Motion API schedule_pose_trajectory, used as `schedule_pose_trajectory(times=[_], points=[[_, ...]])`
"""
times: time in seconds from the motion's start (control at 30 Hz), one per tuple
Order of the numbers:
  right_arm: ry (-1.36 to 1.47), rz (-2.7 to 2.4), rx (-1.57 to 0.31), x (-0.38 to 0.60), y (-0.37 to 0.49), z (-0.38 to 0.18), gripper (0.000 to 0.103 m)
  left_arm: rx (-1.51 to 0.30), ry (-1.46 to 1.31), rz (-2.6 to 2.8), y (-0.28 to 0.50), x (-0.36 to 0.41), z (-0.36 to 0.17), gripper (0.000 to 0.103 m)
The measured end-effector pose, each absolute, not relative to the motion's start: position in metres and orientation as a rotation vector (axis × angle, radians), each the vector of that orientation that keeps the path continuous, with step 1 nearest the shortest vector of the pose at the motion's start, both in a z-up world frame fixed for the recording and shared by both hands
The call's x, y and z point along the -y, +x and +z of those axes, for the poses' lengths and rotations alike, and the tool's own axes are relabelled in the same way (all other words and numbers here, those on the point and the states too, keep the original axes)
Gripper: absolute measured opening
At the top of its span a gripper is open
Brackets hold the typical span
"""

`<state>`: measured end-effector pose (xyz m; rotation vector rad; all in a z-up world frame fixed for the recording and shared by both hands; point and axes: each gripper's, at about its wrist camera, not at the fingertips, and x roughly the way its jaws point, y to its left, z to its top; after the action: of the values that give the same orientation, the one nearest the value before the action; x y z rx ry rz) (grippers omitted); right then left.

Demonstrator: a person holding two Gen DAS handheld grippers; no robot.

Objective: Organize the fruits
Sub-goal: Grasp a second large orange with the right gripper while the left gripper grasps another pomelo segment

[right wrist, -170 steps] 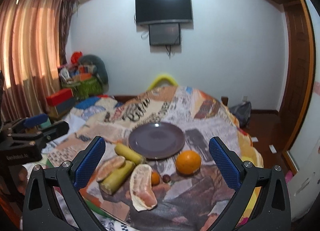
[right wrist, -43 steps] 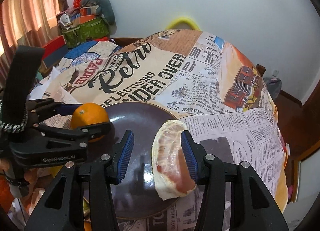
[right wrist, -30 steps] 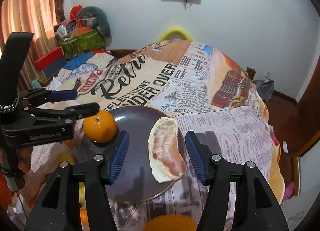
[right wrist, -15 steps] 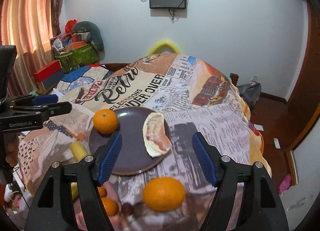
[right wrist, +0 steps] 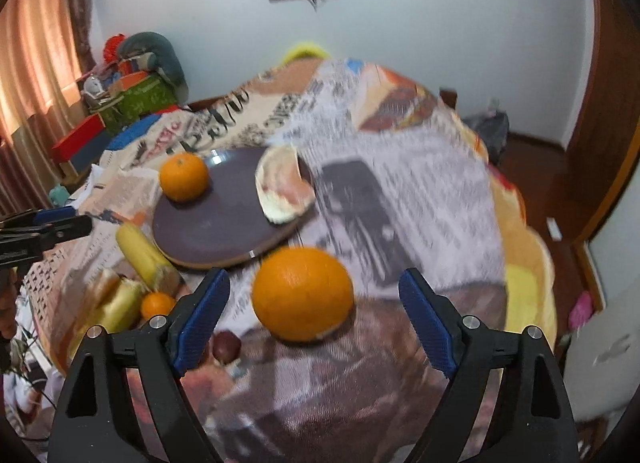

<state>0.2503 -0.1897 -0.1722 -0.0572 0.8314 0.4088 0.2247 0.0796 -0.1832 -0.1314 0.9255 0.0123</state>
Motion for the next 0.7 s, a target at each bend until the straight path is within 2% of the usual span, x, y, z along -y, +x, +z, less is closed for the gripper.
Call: schedule_pose_trajectory(times=[0.4, 0.43, 0.47, 0.53, 0.7], points=[[-0.073, 0.422, -0.908, 0.175, 0.263, -0.206, 0.083, -0.982, -0.172, 0.021, 0.214, -0.09, -0.204, 0.068], [-0.07, 0.425, -0.906, 0.174, 0.263, -0.206, 0.081, -0.985, -0.173, 0.02, 0.212, -0.091, -0.204, 0.068], [-0.071, 0.429, -0.904, 0.174, 0.262, -0.206, 0.074, -0.987, -0.173, 0.02, 0.21, -0.091, -0.205, 0.068], [-0.08, 0.426, -0.901, 0.173, 0.26, -0.204, 0.068, -0.993, -0.173, 0.017, 0.204, -0.092, -0.205, 0.068], [-0.067, 0.446, -0.906, 0.176, 0.255, -0.199, 0.067, -1.013, -0.175, 0.002, 0.192, -0.089, -0.208, 0.068]])
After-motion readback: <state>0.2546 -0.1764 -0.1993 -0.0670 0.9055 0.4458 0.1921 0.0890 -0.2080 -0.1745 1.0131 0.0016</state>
